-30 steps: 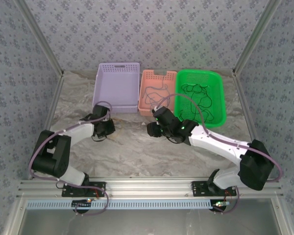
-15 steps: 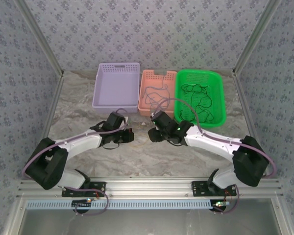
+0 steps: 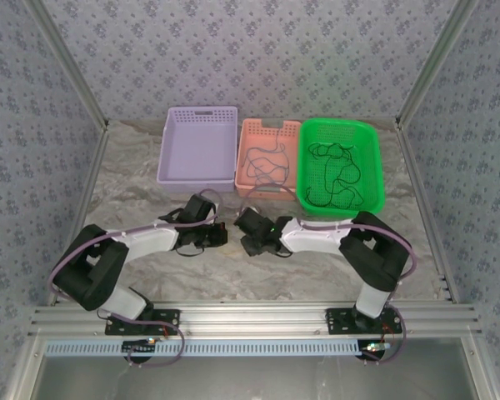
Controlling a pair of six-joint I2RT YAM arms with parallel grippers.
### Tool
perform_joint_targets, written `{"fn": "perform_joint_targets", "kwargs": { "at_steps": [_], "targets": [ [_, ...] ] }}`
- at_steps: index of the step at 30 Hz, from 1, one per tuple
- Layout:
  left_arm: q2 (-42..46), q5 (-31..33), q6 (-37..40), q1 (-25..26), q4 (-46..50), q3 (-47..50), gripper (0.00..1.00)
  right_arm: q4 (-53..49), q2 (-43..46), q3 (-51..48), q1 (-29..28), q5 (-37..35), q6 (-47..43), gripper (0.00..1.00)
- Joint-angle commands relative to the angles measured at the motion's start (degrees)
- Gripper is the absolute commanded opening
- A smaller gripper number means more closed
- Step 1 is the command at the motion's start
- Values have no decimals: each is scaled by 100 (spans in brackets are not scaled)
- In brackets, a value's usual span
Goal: Untangle the cables
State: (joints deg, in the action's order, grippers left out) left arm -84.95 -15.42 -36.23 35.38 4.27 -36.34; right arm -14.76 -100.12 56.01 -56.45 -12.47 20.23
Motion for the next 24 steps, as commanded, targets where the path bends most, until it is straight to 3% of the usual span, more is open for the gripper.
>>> {"fn": "perform_joint_targets", "kwargs": {
  "at_steps": [1, 6, 14, 21, 24],
  "targets": [
    [-24, 101, -42, 13, 3, -24, 0, 163, -207, 400, 7, -287, -267, 49],
    [-45, 119, -40, 11, 13, -58, 0, 10, -501, 767, 14, -350, -616, 54],
    [-103, 131, -32, 5, 21, -115, 0, 167, -802, 962, 133, 323, -1279, 56],
    [-163, 88, -29, 9, -19, -122, 0, 147, -1124, 1179, 142, 310, -1363, 45],
    [-183, 77, -21, 6, -15, -121, 0, 208, -1214, 1179, 143, 220, -1355, 45]
  ]
}}
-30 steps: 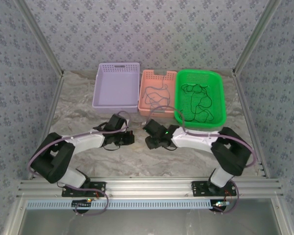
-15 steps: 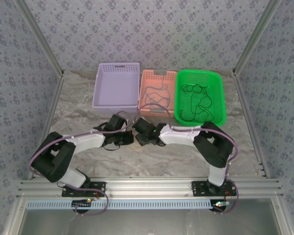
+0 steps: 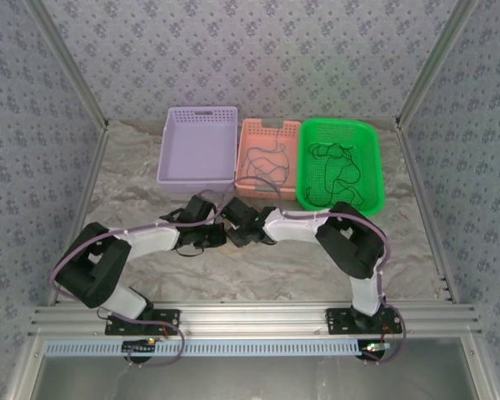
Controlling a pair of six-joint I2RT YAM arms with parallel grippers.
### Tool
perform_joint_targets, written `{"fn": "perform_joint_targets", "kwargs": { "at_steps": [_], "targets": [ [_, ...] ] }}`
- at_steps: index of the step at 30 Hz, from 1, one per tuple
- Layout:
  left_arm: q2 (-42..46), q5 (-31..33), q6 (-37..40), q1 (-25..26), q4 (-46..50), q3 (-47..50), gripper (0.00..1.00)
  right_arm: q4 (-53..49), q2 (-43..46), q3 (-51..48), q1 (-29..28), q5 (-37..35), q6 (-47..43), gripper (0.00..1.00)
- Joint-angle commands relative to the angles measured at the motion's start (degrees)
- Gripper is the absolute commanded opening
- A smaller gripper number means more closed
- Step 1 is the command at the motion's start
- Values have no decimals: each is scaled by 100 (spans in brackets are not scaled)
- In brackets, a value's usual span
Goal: Untangle the cables
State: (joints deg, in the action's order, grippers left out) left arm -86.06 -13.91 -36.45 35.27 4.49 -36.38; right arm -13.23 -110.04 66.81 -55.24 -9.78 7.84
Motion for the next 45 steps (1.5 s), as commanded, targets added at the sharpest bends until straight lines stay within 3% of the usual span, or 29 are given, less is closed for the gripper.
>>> {"fn": "perform_joint_targets", "kwargs": {
  "at_steps": [1, 4, 8, 11, 14, 23, 28, 34, 35, 37, 38, 41, 45],
  "targets": [
    [-74, -74, 0, 15, -28, -120, 0, 67, -261, 98, 30, -65, -132, 45],
    [-58, -77, -4, 18, -23, -100, 0, 67, -389, 358, 48, -155, -144, 44],
    [50, 34, -55, 8, 46, -71, 0, -15, -552, 480, 106, -164, -48, 18],
    [255, 158, -153, -32, 122, 2, 0, -76, -537, 402, 122, -312, 78, 14],
    [545, 312, -298, -95, 190, 107, 0, -56, -435, 224, 184, -376, 259, 0],
    [1196, 523, -958, -308, 110, 484, 0, -143, 405, -580, 538, -529, 1505, 0],
    [1115, 647, -1407, -303, -113, 733, 0, -603, 744, -780, 698, -547, 2764, 0],
    [855, 756, -2332, -255, -789, 1175, 0, -894, 1010, -1086, 469, -811, 4558, 0],
    [821, 762, -2465, -232, -862, 1215, 4, -919, 1034, -1075, 380, -875, 4711, 0],
    [843, 779, -2620, -202, -865, 1230, 33, -1007, 1050, -1000, 179, -1054, 4912, 0],
    [899, 784, -2624, -196, -798, 1206, 42, -1039, 1050, -950, 110, -1135, 4919, 0],
    [1306, 1014, -2455, -178, -40, 949, 52, -1344, 992, -682, -41, -1341, 4810, 0],
    [1990, 1787, -1959, -187, 1573, 361, 61, -1463, 1012, -559, -67, -1386, 4510, 0]
  ]
}}
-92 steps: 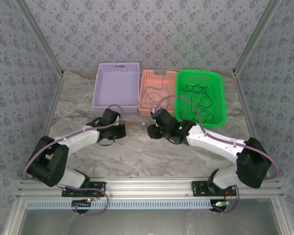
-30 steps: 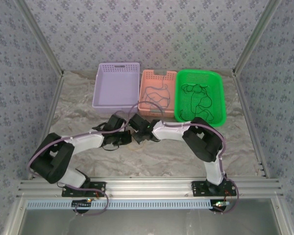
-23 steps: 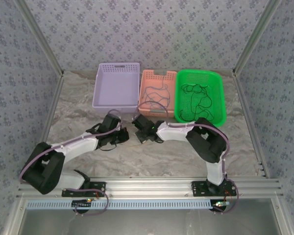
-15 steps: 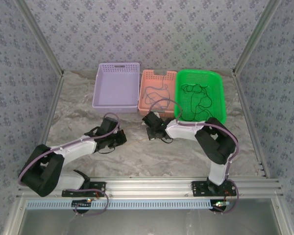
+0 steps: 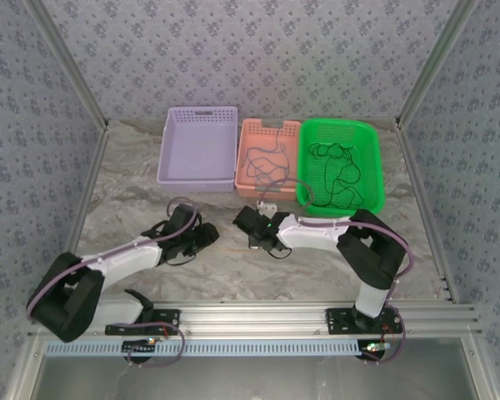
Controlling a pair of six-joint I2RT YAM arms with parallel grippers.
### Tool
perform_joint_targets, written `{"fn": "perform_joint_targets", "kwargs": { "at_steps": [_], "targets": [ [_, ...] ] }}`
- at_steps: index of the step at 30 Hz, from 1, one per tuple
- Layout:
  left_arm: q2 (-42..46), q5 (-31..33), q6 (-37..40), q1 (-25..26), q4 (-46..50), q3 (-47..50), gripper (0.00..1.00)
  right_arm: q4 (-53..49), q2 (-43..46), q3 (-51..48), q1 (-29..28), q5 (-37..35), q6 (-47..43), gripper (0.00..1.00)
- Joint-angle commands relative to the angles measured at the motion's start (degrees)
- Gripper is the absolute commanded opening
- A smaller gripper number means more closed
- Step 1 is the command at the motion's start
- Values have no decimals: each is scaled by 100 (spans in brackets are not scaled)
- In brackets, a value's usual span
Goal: Untangle the cables
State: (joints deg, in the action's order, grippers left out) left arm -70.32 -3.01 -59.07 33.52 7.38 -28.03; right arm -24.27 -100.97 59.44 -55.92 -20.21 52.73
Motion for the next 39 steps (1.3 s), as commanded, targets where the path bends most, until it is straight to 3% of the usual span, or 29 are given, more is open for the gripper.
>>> {"fn": "perform_joint_targets", "kwargs": {
  "at_steps": [1, 3, 8, 13, 17, 24, 34, 39],
  "targets": [
    [510, 867, 509, -48, 1600, -648, 61, -383, 112, 192, 7, -336, -54, 0],
    [548, 889, 1090, -129, 1842, -937, 60, -429, 120, 225, 35, -330, -200, 0],
    [-22, 249, 2801, -135, 1852, -1891, 51, -324, 68, 235, 176, 1, -673, 0],
    [-867, 93, 3784, 122, 2104, -2861, 46, 122, 298, -120, 327, 530, -1429, 0],
    [-1330, 81, 3942, 420, 1999, -3156, 45, 499, 740, -594, 470, 1024, -2137, 0],
    [-1833, -211, 4439, 845, 1385, -3115, 50, 644, 1185, -1062, 772, 1658, -2616, 0],
    [-2912, 660, 5210, 1336, 1407, -3698, 58, 723, 1323, -1351, 888, 1968, -2820, 0],
    [-3400, 660, 5372, 1469, 1475, -3990, 57, 770, 1403, -1499, 964, 2021, -2839, 0]
  ]
}}
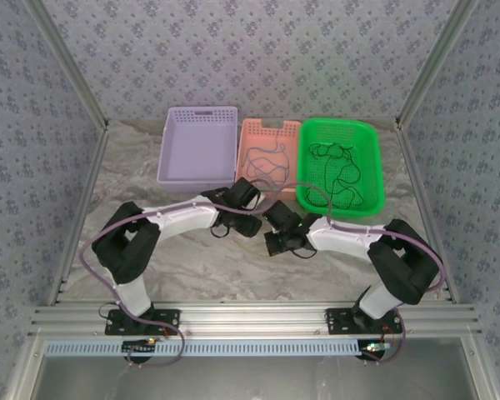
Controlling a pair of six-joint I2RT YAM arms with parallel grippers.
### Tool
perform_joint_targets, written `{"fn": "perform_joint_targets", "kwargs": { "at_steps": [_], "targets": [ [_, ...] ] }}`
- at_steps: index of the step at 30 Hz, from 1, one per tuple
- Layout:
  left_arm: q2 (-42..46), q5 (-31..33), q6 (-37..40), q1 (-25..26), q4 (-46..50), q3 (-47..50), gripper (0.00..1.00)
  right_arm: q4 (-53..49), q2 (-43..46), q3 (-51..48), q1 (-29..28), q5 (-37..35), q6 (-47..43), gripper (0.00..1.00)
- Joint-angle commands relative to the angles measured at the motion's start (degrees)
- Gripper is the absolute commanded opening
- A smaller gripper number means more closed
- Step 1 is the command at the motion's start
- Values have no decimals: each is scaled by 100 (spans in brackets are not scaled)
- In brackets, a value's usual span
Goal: Untangle the cables
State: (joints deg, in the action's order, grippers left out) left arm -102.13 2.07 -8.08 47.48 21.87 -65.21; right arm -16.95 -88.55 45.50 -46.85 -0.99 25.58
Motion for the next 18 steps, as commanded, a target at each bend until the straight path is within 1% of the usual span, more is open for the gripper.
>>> {"fn": "perform_joint_targets", "kwargs": {
  "at_steps": [1, 7, 9, 10, 13, 14, 16, 18],
  "targets": [
    [-341, 162, 278, 87, 66, -330, 55, 54, 172, -123, 62, 120, -116, 0],
    [-683, 82, 219, 112, -5, -418, 43, 67, 227, -198, 110, 113, -98, 0],
    [-736, -8, 203, 122, -26, -452, 34, 69, 259, -234, 121, 100, -70, 0],
    [-769, -37, 213, 136, -10, -485, 27, 77, 287, -266, 122, 99, -56, 0],
    [-837, 19, 164, 169, 64, -550, 3, 62, 381, -335, 150, 38, -10, 0],
    [-815, 83, 98, 167, 50, -526, 0, 62, 432, -367, 169, 22, -1, 0],
    [-716, 232, -54, 159, 9, -435, 0, 54, 541, -435, 200, -14, 16, 0],
    [-526, 199, -183, 123, -111, -278, 0, 23, 667, -503, 243, -45, 23, 0]
  ]
}}
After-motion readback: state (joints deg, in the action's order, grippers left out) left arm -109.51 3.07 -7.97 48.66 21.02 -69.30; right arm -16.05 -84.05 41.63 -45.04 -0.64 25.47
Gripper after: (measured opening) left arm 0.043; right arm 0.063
